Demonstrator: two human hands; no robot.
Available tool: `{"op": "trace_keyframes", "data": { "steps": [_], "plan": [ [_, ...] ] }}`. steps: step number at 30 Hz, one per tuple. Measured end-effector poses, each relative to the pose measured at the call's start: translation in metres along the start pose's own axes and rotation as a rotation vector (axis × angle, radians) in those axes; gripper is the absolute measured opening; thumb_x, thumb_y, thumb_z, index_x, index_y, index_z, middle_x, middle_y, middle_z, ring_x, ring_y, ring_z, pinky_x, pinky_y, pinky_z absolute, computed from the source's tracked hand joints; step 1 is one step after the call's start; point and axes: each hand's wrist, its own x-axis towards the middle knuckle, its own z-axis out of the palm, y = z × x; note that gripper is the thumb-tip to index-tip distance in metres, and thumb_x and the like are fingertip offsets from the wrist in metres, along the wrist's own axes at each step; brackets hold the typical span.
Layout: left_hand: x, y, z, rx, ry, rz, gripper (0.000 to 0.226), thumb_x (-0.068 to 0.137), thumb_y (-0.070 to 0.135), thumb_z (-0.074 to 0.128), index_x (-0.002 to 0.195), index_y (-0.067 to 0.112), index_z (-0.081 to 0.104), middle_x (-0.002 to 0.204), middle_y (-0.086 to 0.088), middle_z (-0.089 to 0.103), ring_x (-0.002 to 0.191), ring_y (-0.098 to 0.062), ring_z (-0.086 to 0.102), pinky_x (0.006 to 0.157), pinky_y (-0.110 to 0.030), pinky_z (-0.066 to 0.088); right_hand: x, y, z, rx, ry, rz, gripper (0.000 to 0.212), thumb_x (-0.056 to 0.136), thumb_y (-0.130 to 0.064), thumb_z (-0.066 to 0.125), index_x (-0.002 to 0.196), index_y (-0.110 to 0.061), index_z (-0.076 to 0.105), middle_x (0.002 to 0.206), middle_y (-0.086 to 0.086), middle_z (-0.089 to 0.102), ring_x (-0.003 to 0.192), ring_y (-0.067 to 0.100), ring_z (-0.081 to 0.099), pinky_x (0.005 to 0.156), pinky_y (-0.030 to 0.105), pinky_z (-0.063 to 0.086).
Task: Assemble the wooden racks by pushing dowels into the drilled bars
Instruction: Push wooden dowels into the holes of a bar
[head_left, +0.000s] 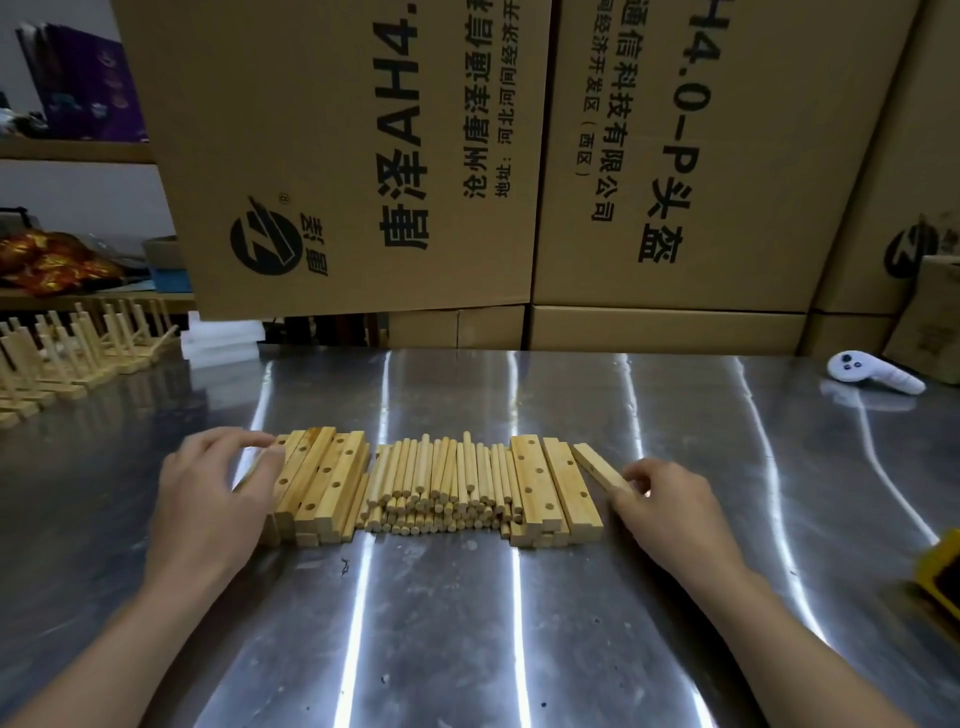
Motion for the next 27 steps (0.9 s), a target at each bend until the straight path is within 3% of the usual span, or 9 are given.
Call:
{"op": "trace_keyframes", "data": {
  "steps": [2,4,6,8,13,17,20,23,27],
  "plan": [
    [-0.001,0.008,-0.002,-0.011,0.091,0.036,0.009,0.104,0.026,0.067,0.109,0.023,0.074,0.127,-0.005,0.063,0.127,-0.027,0.048,0.096,-0.040,0.035,0.002,0.001,-0.004,0.070,0.107,0.024,0.015,0.097,-0.031,0.065,0.097,-0.025,0.078,0.084,-0.008,0.070,0.084,0.021,0.065,0.073,0.035,0.052],
    [-0.004,0.026,-0.008,-0.091,0.168,0.101,0.016,0.101,0.031,0.063,0.108,0.021,0.074,0.119,0.002,0.064,0.122,-0.021,0.049,0.093,-0.038,0.036,0.000,-0.009,-0.011,0.382,0.152,0.014,0.015,0.101,-0.028,0.067,0.093,-0.027,0.079,0.076,-0.010,0.071,0.080,0.020,0.068,0.067,0.034,0.051],
    [-0.015,0.053,-0.011,-0.271,0.176,0.172,0.017,0.096,0.034,0.059,0.103,0.027,0.072,0.106,0.013,0.065,0.106,-0.011,0.057,0.084,-0.033,0.044,-0.010,-0.032,-0.016,0.775,0.024,-0.014,0.019,0.104,-0.026,0.065,0.095,-0.028,0.081,0.073,-0.005,0.071,0.070,0.017,0.065,0.056,0.032,0.052],
    [-0.030,0.079,-0.007,-0.503,0.062,0.175,0.011,0.094,0.035,0.065,0.102,0.032,0.072,0.096,0.014,0.069,0.088,-0.006,0.065,0.071,-0.021,0.052,-0.025,-0.053,-0.018,0.972,-0.158,-0.086,0.018,0.105,-0.029,0.064,0.103,-0.029,0.082,0.073,0.002,0.065,0.061,0.015,0.056,0.049,0.026,0.045],
    [-0.063,0.117,0.016,-0.986,-0.451,-0.131,0.044,0.094,0.036,0.076,0.136,0.031,0.062,0.113,0.001,0.075,0.085,-0.028,0.078,0.054,-0.033,0.060,-0.052,-0.094,-0.009,0.990,-0.321,-0.261,0.020,0.102,-0.038,0.066,0.105,-0.026,0.082,0.060,0.001,0.052,0.055,0.013,0.046,0.055,0.034,0.043],
    [-0.067,0.111,0.013,-1.122,-0.409,-0.259,0.030,0.094,0.022,0.076,0.121,0.011,0.068,0.107,-0.010,0.079,0.090,-0.027,0.079,0.056,-0.026,0.060,-0.063,-0.119,0.003,1.020,-0.322,-0.221,0.015,0.097,-0.038,0.074,0.100,-0.025,0.079,0.064,-0.001,0.059,0.056,0.012,0.050,0.051,0.026,0.042],
    [-0.062,0.103,0.010,-1.181,-0.379,-0.308,0.032,0.096,0.024,0.075,0.124,0.011,0.069,0.114,-0.011,0.079,0.102,-0.027,0.079,0.063,-0.025,0.063,-0.061,-0.131,0.010,1.113,-0.290,-0.124,0.031,0.085,-0.035,0.084,0.112,-0.023,0.074,0.078,0.004,0.074,0.065,0.015,0.065,0.060,0.025,0.054],
    [-0.062,0.103,0.010,-1.218,-0.383,-0.340,0.033,0.097,0.030,0.073,0.125,0.013,0.069,0.115,-0.011,0.079,0.106,-0.027,0.078,0.066,-0.025,0.064,-0.066,-0.134,0.021,1.188,-0.221,-0.123,0.027,0.092,-0.024,0.081,0.117,-0.018,0.072,0.090,0.007,0.079,0.075,0.018,0.073,0.071,0.033,0.060],
    [-0.066,0.105,0.016,-1.252,-0.385,-0.371,0.022,0.100,0.032,0.071,0.113,0.016,0.077,0.113,-0.013,0.080,0.104,-0.029,0.079,0.065,-0.025,0.063,-0.080,-0.128,0.030,1.240,-0.123,-0.135,0.033,0.093,-0.029,0.082,0.123,-0.031,0.069,0.100,0.009,0.079,0.084,0.025,0.078,0.072,0.034,0.062]
  ]
}}
